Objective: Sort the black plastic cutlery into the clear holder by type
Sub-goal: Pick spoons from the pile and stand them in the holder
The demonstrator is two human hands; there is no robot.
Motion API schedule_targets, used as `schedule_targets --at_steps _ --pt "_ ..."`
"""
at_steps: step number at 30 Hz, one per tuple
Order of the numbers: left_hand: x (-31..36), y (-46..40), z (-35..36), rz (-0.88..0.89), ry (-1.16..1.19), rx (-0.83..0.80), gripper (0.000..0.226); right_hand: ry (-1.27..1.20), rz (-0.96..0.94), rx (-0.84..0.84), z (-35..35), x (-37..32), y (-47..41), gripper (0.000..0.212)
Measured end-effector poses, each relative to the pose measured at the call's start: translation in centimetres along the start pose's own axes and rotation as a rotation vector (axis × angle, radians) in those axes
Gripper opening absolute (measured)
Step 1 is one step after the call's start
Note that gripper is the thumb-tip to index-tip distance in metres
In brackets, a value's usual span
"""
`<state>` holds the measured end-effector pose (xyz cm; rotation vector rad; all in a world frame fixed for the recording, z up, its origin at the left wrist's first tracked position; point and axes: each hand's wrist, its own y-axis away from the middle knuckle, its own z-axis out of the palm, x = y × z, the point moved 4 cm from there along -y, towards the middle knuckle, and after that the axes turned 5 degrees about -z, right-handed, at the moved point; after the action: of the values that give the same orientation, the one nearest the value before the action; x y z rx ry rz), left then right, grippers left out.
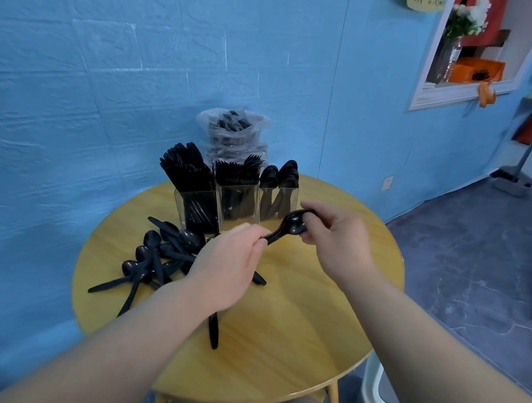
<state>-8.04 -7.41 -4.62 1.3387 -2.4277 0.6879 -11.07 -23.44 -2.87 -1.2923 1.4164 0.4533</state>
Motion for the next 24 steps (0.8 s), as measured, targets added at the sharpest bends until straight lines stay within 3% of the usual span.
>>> schedule_targets --at_steps 7,9,12,14,19,24 --pt "0.2 -0.4 0.1 0.031 -0.254 -0.018 0.032 0.487 -0.202 -0.068 0.9 0.3 0.2 0.03" --pt "0.0 -0.5 0.2 0.007 -0.212 0.031 0.03 0.371 -0.173 -0.042 0.8 0.1 0.0 0.03" --pt "-0.1 -0.5 0.1 -0.024 -0.128 0.096 0.028 -0.146 0.022 -0.009 0.3 0.1 -0.2 0.023" --pt "0.0 -0.8 0.0 -0.01 -0.122 0.098 0.025 -0.293 0.083 -0.015 0.2 0.1 -0.2 0.02" --pt "0.6 -3.0 -1.0 0.07 -0.048 0.097 0.019 -0.185 -0.03 0.1 -0.6 -0.8 -1.4 0.028" --pt "-0.6 -6.2 -4.2 0.018 -0.197 0.283 0.049 0.09 -0.286 0.338 -4.5 -3.4 -6.5 0.019"
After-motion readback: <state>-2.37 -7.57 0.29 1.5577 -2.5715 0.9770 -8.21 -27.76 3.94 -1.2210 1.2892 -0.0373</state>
